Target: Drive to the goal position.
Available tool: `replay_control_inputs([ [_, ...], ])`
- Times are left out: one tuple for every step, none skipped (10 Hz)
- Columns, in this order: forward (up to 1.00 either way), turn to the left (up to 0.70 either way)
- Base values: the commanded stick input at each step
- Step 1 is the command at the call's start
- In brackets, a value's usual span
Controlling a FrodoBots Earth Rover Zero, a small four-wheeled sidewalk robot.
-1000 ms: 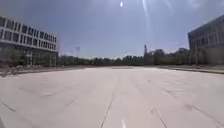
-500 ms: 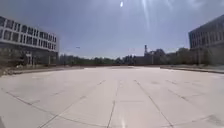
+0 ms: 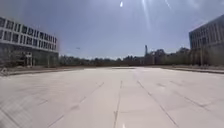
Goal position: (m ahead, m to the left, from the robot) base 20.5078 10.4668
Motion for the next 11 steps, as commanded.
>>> replay_control_inputs([
  [0.85, -0.03],
  [0.85, -0.03],
  [0.85, -0.03],
  [0.85, -0.03],
  [0.85, -0.03],
  [0.85, -0.03],
  [0.85, -0.03],
  [0.85, -0.03],
  [0.85, -0.02],
  [0.85, -0.02],
  [0.85, -0.02],
])
